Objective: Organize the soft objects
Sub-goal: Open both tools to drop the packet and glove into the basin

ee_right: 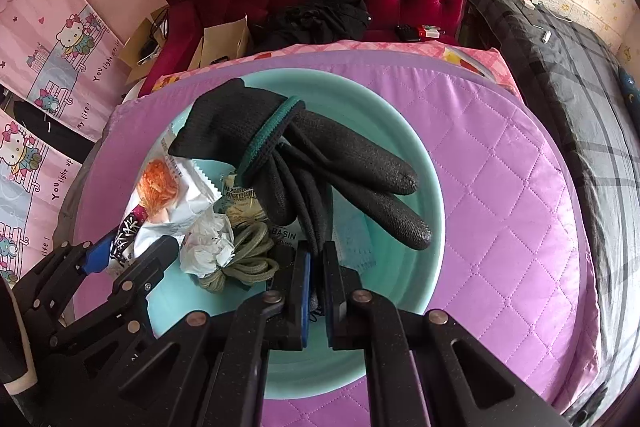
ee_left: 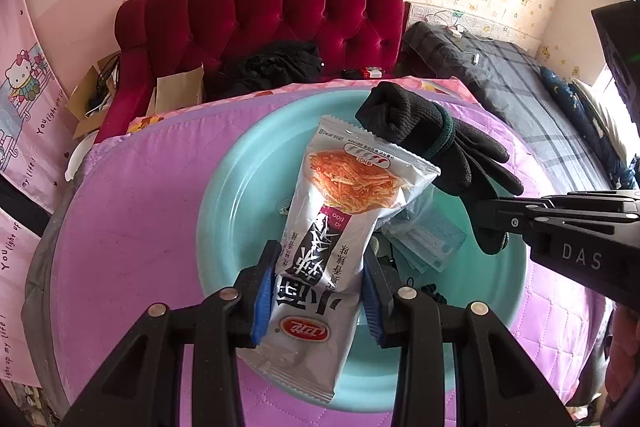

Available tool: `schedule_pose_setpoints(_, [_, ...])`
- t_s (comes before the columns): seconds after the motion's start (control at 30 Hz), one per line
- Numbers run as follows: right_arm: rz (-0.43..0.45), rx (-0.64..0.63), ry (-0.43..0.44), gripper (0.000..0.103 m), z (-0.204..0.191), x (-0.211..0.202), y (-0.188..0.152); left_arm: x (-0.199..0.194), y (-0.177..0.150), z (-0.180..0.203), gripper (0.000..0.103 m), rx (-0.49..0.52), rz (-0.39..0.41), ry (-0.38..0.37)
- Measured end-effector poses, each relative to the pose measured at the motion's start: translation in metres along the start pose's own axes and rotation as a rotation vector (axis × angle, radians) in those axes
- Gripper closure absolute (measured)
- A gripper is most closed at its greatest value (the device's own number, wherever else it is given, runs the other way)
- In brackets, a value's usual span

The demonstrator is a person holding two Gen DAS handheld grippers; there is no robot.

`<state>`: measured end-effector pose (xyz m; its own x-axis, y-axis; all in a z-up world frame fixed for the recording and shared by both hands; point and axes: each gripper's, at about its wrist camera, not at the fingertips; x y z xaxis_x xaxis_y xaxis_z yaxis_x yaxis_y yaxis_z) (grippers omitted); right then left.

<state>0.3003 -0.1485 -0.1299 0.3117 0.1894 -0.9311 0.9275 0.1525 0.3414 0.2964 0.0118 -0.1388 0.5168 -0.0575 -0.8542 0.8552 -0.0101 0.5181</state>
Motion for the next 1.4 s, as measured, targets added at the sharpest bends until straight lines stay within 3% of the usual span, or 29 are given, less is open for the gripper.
schedule_pose_setpoints(0.33, [-0.028, 0.027, 0.022, 0.098, 0.006, 0.012, 0.006, 0.015, 0.006, 0.002, 0.061, -0.001, -0.007, 0.012])
schedule_pose_setpoints(0.5, [-0.024, 0.013, 0.021, 0.093, 0.002, 0.009, 0.008, 0.017, 0.008, 0.001, 0.061, -0.003, -0.007, 0.019])
schedule_pose_setpoints(0.6, [-0.015, 0.006, 0.002, 0.084, 0.000, 0.006, 0.009, 0.017, 0.008, 0.003, 0.057, 0.004, -0.005, 0.025])
schedule_pose_setpoints(0.63, [-0.011, 0.008, 0.000, 0.072, 0.001, 0.005, 0.009, 0.016, 0.008, 0.005, 0.054, 0.009, 0.001, 0.035])
schedule_pose_setpoints(0.67, [-0.007, 0.012, -0.002, 0.061, 0.001, 0.004, 0.009, 0.016, 0.008, 0.006, 0.039, 0.014, 0.007, 0.052])
schedule_pose_setpoints(0.7, [-0.002, 0.014, -0.004, 0.057, 0.001, 0.002, 0.009, 0.015, 0.008, 0.006, 0.019, 0.015, 0.011, 0.064])
schedule_pose_setpoints(0.73, [0.003, 0.012, -0.013, 0.053, 0.001, 0.000, 0.009, 0.015, 0.008, 0.006, 0.012, 0.012, 0.011, 0.068])
schedule_pose_setpoints(0.8, [0.015, 0.004, -0.036, 0.044, 0.000, -0.003, 0.009, 0.014, 0.007, 0.004, 0.009, 0.002, 0.015, 0.064])
schedule_pose_setpoints(0.87, [0.031, 0.013, -0.039, 0.021, 0.002, -0.008, 0.009, 0.013, 0.007, 0.004, 0.000, 0.004, 0.015, 0.086])
schedule_pose_setpoints(0.93, [0.039, 0.022, -0.039, 0.002, 0.003, -0.011, 0.008, 0.010, 0.005, 0.004, 0.000, 0.003, 0.023, 0.097])
schedule_pose_setpoints(1.4, [0.073, 0.000, -0.074, 0.000, 0.000, -0.034, -0.014, -0.019, -0.006, 0.010, 0.000, -0.006, 0.035, 0.096])
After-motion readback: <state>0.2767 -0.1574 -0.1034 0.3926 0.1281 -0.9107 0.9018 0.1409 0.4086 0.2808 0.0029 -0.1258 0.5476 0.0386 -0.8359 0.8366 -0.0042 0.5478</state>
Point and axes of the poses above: each gripper's, at about its wrist camera, not at the fingertips, and x roughly the way its jaws point, z to its right, y to its top, and after that the axes turned 1 degree about y, right-handed
